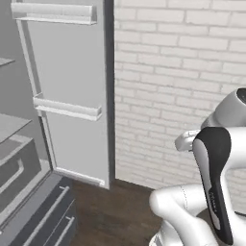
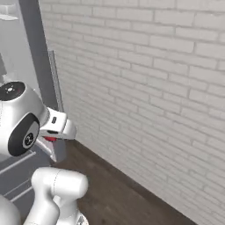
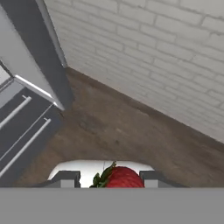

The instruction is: Take the strawberry from the fridge and place it on top of the pancake, located on the dining counter.

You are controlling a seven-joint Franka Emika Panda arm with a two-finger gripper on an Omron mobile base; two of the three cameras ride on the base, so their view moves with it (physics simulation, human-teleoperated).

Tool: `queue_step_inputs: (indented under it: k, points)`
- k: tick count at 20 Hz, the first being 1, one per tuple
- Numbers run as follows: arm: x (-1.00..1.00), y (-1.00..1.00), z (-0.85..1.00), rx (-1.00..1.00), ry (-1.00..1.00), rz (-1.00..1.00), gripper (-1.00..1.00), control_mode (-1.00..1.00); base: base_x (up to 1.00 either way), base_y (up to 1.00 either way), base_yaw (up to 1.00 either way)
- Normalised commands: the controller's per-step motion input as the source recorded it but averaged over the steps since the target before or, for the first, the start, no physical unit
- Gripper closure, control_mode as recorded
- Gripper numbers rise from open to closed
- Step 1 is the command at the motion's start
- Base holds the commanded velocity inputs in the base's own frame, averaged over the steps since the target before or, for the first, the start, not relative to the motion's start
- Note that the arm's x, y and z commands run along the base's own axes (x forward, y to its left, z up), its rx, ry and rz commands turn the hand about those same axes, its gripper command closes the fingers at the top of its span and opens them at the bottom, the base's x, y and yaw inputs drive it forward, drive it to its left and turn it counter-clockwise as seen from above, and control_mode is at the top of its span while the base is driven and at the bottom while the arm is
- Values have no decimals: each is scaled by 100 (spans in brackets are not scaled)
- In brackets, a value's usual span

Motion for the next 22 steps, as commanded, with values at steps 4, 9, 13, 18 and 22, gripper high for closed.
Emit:
queue_step_inputs:
  k: [4,9,13,18,22]
  points:
    - [0,0,0,0,0,0,100,100,0,-1,-95]
    - [0,0,0,0,0,0,100,100,0,-2,-94]
    - [0,0,0,0,0,0,100,100,0,-7,-94]
    - [0,0,0,0,0,0,100,100,0,-24,-91]
    - [0,0,0,0,0,0,100,100,0,-33,-88]
